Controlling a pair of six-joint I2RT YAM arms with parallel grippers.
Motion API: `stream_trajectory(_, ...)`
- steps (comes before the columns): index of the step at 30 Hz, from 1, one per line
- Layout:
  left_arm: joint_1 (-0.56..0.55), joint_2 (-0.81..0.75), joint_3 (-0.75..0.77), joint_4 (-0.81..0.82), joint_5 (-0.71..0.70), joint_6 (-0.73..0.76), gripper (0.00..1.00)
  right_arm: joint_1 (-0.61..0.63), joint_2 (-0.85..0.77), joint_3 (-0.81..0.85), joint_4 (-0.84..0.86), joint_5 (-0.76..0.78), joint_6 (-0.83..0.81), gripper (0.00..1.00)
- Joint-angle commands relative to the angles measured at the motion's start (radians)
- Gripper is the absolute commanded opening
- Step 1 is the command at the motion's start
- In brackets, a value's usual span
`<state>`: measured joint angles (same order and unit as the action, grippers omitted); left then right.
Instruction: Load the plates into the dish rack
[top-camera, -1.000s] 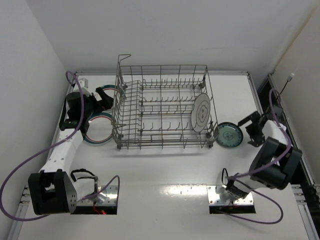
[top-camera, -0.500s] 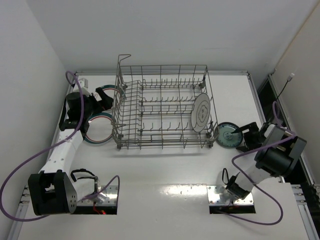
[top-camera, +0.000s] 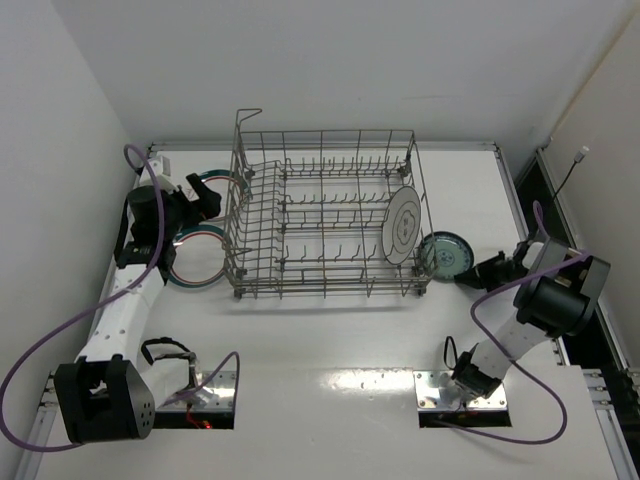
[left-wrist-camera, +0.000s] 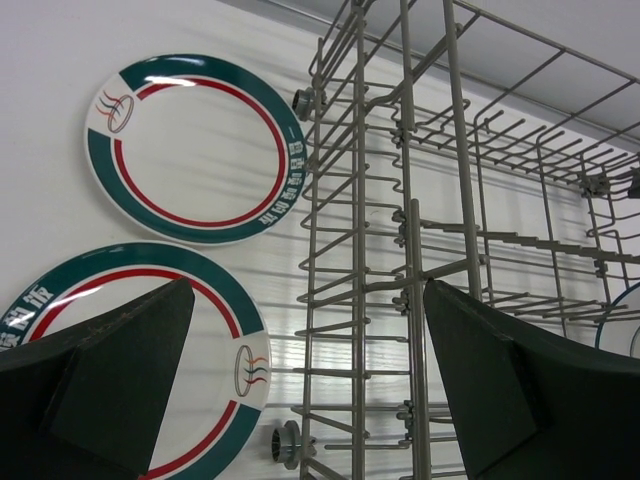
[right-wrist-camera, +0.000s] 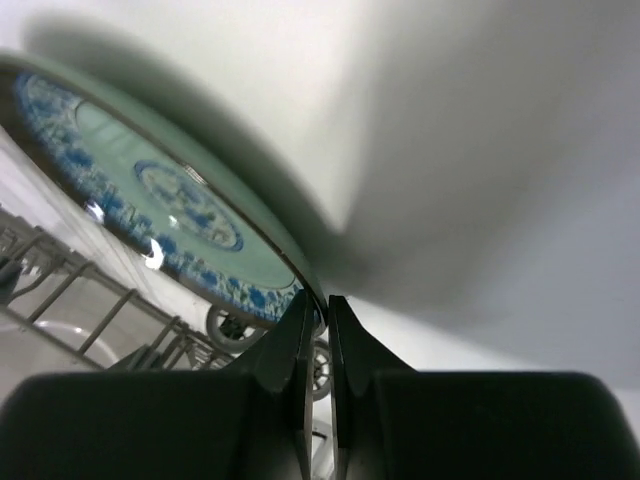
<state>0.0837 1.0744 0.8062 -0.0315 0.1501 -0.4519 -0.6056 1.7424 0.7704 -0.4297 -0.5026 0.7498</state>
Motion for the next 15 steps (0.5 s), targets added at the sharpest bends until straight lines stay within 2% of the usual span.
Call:
stream_trajectory(1,-0.012,-0.034,0.022,0.010,-0.029,0.024,0.99,0.023,0.026,0.029,0.017,0.035,-0.003,0.00)
stream_trajectory(5,-0.012,-0.034,0.022,0.001,-0.029,0.024,0.99,0.032,-0.027,0.029,0.040,0.047,0.006,0.00)
stream_trajectory(8,-0.012,-0.034,0.022,0.001,-0.029,0.024,0.99,0.023,-0.110,0.113,-0.007,0.105,-0.003,0.00)
stream_trajectory(10,-0.012,-0.034,0.022,0.001,-0.029,0.024,0.99,0.023,-0.158,0.213,-0.033,0.150,-0.012,0.00)
stream_trajectory(15,-0.012,-0.024,0.022,0.001,-0.029,0.024,0.99,0.111,-0.231,0.476,-0.125,0.272,-0.033,0.00)
